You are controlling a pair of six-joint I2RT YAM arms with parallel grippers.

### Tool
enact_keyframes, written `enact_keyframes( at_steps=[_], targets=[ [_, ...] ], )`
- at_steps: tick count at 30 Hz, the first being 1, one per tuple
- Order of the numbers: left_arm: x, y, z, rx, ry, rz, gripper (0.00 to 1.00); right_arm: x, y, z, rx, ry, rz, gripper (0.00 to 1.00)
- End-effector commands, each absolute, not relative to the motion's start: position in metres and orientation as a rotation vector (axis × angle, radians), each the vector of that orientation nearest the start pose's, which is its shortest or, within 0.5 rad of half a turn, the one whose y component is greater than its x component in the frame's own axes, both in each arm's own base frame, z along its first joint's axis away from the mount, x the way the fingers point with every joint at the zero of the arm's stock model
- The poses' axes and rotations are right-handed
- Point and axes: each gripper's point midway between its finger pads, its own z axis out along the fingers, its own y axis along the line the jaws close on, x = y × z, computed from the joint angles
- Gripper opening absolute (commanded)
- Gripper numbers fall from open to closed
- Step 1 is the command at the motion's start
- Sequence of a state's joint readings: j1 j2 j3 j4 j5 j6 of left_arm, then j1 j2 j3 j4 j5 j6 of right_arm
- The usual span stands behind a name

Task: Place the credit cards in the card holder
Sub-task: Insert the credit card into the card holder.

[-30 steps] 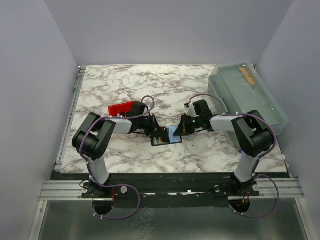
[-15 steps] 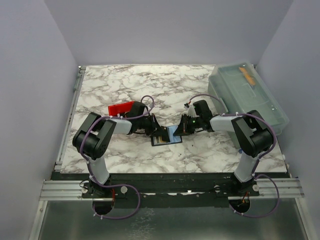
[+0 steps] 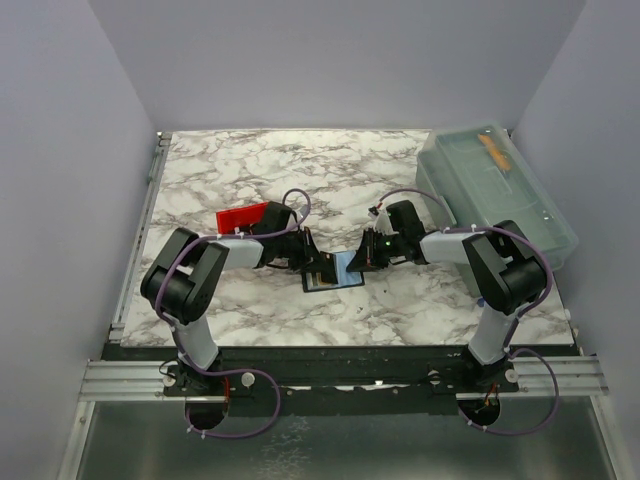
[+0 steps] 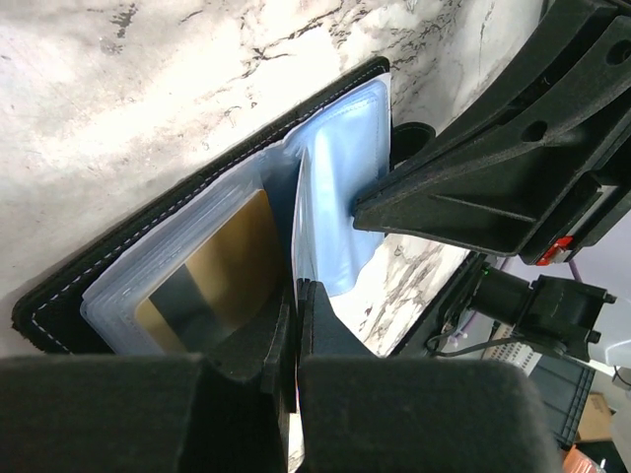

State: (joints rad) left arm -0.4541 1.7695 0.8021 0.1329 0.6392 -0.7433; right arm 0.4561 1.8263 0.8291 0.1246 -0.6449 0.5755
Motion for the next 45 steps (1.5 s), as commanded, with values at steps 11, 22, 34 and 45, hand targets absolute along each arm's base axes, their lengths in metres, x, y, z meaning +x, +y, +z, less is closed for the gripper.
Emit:
enact_keyframes(
  at_steps=[11,22,34,45],
  targets=[
    [0.289,-0.259,0.017,0.009,2.608,-1.050,0.00,0.259,0.257,-0.021,-0.108,2.739,1.111,0.06],
    [0.290,-0.253,0.017,0.063,2.623,-0.955,0.00,0.257,0.257,-0.022,-0.113,2.741,1.119,0.06],
    [0.289,-0.242,0.017,0.072,2.644,-0.859,0.00,0.255,0.257,-0.021,-0.113,2.744,1.119,0.05],
    [0.289,-0.246,0.023,0.108,2.629,-0.855,0.00,0.255,0.257,-0.022,-0.105,2.742,1.131,0.05]
  ],
)
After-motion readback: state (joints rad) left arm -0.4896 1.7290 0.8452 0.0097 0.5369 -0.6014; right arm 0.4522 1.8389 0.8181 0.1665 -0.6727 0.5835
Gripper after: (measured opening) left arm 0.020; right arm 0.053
